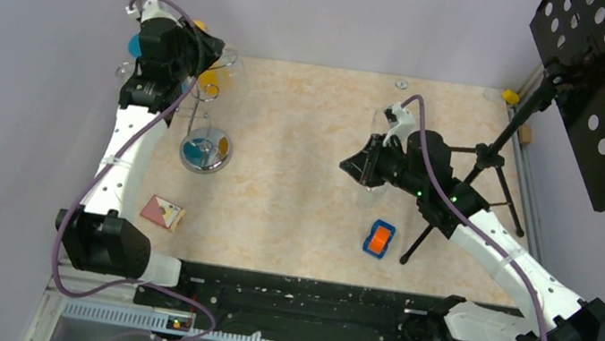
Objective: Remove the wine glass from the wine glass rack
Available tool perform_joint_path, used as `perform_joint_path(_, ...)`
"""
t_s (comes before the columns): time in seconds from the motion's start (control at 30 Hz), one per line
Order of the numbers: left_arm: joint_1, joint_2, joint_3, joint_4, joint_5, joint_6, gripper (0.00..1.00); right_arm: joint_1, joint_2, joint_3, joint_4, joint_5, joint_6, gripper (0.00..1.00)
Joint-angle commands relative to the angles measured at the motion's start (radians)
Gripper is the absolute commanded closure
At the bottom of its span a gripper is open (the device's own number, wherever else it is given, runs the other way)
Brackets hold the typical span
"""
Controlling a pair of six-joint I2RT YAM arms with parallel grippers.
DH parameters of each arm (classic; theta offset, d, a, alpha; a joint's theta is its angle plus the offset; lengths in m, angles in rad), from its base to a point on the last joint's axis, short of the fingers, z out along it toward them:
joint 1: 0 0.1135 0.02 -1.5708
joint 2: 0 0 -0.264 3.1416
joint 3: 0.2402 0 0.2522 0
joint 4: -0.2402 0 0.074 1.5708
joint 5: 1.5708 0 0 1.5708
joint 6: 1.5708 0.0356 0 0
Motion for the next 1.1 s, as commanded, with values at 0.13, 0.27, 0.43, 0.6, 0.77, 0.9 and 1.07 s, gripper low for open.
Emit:
perform_joint_path(0.13,0.002,-0.003,-0.032,0.061,0.051,-0.027,0.65,-0.005,-0.04,-0.016,0.054,-0.031,0.01,0.89)
perform_joint_path(0.27,0.033,-0.033,-0.082,0.122,0.053,-0.071,0.78,-0.004,-0.04,-0.018,0.06,-0.036,0.015,0.9)
perform_joint_path(0.43,0.043,-0.059,-0.114,0.153,0.044,-0.09,0.88,-0.005,-0.037,-0.019,0.068,-0.038,0.023,0.9)
perform_joint_path(0.6,0.044,-0.067,-0.109,0.139,0.038,-0.071,0.89,-0.005,-0.035,-0.022,0.073,-0.035,0.03,0.9)
perform_joint_path(0.77,0.045,-0.079,-0.12,0.149,0.053,-0.082,1.0,-0.005,-0.034,-0.025,0.076,-0.037,0.037,0.9)
perform_joint_path(0.9,0.045,-0.083,-0.133,0.217,0.119,-0.157,1.0,-0.004,-0.034,-0.023,0.079,-0.038,0.039,0.9)
perform_joint_path(1.07,0.046,-0.101,-0.177,0.341,0.196,-0.31,1.0,-0.005,-0.038,-0.024,0.08,-0.038,0.043,0.9)
